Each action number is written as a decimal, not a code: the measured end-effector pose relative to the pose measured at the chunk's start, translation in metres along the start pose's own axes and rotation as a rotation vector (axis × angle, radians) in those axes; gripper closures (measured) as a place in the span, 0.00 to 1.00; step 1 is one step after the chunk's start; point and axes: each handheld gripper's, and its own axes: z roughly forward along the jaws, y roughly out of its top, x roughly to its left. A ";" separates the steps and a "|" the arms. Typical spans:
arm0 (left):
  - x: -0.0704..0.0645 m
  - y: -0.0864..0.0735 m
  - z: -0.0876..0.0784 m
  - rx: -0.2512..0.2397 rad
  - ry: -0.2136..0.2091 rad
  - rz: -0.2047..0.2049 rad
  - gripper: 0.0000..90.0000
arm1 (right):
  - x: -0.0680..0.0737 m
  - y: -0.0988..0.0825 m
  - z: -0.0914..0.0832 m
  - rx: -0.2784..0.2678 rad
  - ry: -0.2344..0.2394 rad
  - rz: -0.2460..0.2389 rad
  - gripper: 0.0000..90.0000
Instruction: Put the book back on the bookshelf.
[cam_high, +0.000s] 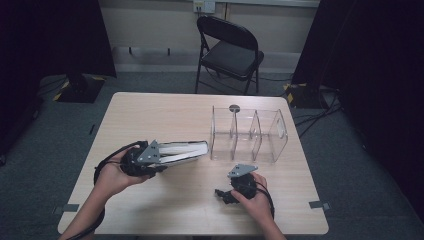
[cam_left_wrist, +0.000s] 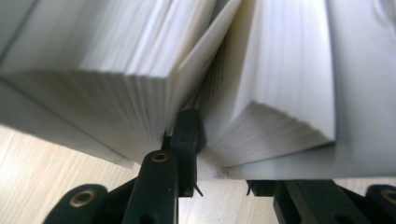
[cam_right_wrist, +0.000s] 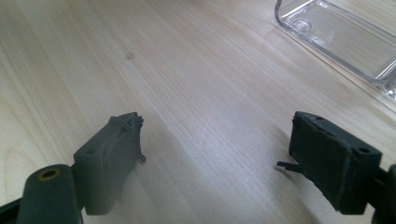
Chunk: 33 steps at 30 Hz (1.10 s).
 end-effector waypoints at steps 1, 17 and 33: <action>0.001 0.001 0.000 0.012 -0.010 0.010 0.78 | 0.000 0.000 0.000 -0.001 0.000 0.003 0.17; -0.002 0.001 -0.013 -0.024 -0.054 0.007 0.83 | 0.001 -0.001 0.001 -0.015 -0.010 0.010 0.16; -0.004 -0.002 -0.021 -0.025 -0.089 -0.029 0.84 | 0.000 -0.001 0.002 -0.019 -0.004 0.003 0.16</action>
